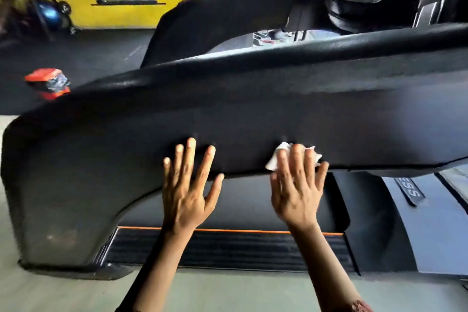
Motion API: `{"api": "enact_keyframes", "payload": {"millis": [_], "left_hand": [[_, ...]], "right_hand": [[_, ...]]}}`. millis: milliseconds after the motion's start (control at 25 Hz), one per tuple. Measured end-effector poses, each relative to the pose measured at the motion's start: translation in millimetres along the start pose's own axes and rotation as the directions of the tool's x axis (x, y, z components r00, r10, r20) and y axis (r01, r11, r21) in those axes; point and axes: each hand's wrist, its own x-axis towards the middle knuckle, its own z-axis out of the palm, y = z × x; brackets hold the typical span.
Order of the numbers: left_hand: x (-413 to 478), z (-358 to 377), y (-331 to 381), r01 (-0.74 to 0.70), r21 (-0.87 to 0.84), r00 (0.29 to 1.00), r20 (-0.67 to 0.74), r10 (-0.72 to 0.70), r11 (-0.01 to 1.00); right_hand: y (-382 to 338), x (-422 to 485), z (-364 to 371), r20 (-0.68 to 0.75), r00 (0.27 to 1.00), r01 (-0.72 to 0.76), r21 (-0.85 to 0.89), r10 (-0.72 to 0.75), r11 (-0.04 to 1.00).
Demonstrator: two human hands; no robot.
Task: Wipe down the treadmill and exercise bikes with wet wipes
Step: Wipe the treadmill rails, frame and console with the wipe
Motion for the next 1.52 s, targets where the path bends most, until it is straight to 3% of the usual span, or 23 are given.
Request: {"api": "enact_keyframes", "payload": {"millis": [80, 160, 280, 360, 440, 520, 560, 680, 760, 800, 880, 960, 1000, 1040, 1120, 1160, 1200, 1240, 1320, 1360, 1400, 1440, 1520], "left_hand": [[-6.5, -5.7, -28.0, -0.008, 0.002, 1.0, 0.006, 0.008, 1.0], [-13.2, -11.0, -55.9, -0.027, -0.023, 1.0, 0.015, 0.027, 0.999], [-20.9, -18.5, -94.7, -0.051, -0.035, 0.998, 0.022, 0.051, 0.998], [-27.4, -26.5, -125.0, -0.057, -0.034, 0.998, 0.024, 0.058, 0.998], [-34.2, -32.6, -152.2, -0.061, -0.031, 0.998, 0.03, 0.062, 0.998], [-42.0, -36.2, -169.7, -0.067, -0.038, 0.997, 0.045, 0.068, 0.997], [-45.4, -36.9, -174.3, -0.07, -0.049, 0.996, 0.051, 0.072, 0.996], [-49.1, -37.4, -186.2, -0.101, -0.083, 0.992, 0.068, 0.107, 0.991], [-46.7, -36.5, -195.4, -0.131, -0.08, 0.989, 0.053, 0.136, 0.988], [-45.0, -35.8, -198.2, -0.141, -0.073, 0.989, 0.044, 0.144, 0.987], [-43.2, -34.6, -197.3, -0.148, -0.074, 0.988, 0.033, 0.151, 0.986], [-40.9, -33.2, -191.6, -0.142, -0.098, 0.989, 0.026, 0.145, 0.985], [-38.3, -32.1, -188.8, -0.141, -0.103, 0.989, 0.019, 0.144, 0.985], [-35.2, -30.7, -186.3, -0.144, -0.102, 0.989, 0.011, 0.146, 0.984], [-28.9, -28.3, -183.3, -0.158, -0.089, 0.987, -0.005, 0.159, 0.983], [-26.5, -28.0, -182.2, -0.168, -0.082, 0.986, -0.014, 0.168, 0.982], [-24.0, -27.8, -181.2, -0.179, -0.074, 0.984, -0.025, 0.177, 0.981], [-21.5, -27.8, -180.3, -0.187, -0.064, 0.982, -0.037, 0.185, 0.98], [-15.4, -27.1, -177.2, -0.2, -0.047, 0.979, -0.057, 0.197, 0.979], [-11.9, -26.5, -174.3, -0.207, -0.042, 0.977, -0.067, 0.204, 0.977], [-8.6, -26.0, -170.6, -0.214, -0.037, 0.975, -0.074, 0.21, 0.976], [-5.3, -25.8, -166.4, -0.22, -0.035, 0.973, -0.078, 0.217, 0.975], [0.5, -26.0, -158.6, -0.228, -0.039, 0.971, -0.084, 0.224, 0.973]], "right_hand": [[-18.6, -1.8, 3.6, -0.016, 0.978, -0.207, 0.025, 0.208, 0.978], [-66.4, -2.1, 15.1, -0.001, 0.969, -0.246, 0.08, 0.247, 0.966], [-133.4, -13.0, 40.4, 0.068, 0.994, 0.079, 0.119, -0.087, 0.99], [-138.4, -17.6, 47.9, 0.086, 0.981, 0.167, 0.052, -0.171, 0.985], [-138.3, -19.1, 45.4, 0.092, 0.995, -0.025, -0.041, 0.029, 0.999], [-157.4, -20.0, 45.3, 0.102, 0.958, -0.269, -0.023, 0.269, 0.963], [-173.7, -22.6, 49.1, 0.133, 0.955, -0.27, 0.01, 0.267, 0.963], [-219.3, -33.8, 65.3, 0.225, 0.971, 0.065, 0.09, -0.084, 0.994], [-209.3, -24.0, 63.8, 0.213, 0.958, 0.184, 0.063, -0.193, 0.981], [-197.6, -13.9, 58.7, 0.18, 0.973, 0.146, 0.014, -0.146, 0.989], [-172.1, 10.8, 44.4, 0.071, 0.984, -0.158, -0.053, 0.162, 0.986], [-162.7, 27.5, 34.5, -0.019, 0.9, -0.436, 0.018, 0.436, 0.9], [-168.0, 30.7, 35.9, -0.012, 0.9, -0.435, 0.054, 0.436, 0.899], [-178.5, 30.1, 40.5, 0.025, 0.942, -0.335, 0.062, 0.334, 0.94], [-195.9, 21.6, 48.8, 0.123, 0.991, 0.043, 0.084, -0.054, 0.996], [-192.3, 19.6, 49.8, 0.135, 0.972, 0.181, 0.08, -0.191, 0.98], [-181.9, 23.7, 47.1, 0.13, 0.964, 0.225, 0.054, -0.23, 0.973], [-169.9, 29.7, 42.1, 0.105, 0.98, 0.169, 0.015, -0.17, 0.986], [-147.8, 44.3, 29.7, -0.007, 0.983, -0.185, 0.001, 0.185, 0.983], [-143.8, 51.5, 24.1, -0.062, 0.93, -0.361, 0.049, 0.363, 0.931], [-147.0, 57.1, 22.8, -0.082, 0.886, -0.447, 0.107, 0.456, 0.888], [-155.7, 61.1, 23.7, -0.062, 0.895, -0.43, 0.143, 0.442, 0.891], [-176.1, 59.1, 28.8, 0.017, 0.991, -0.135, 0.121, 0.134, 0.983]]}}
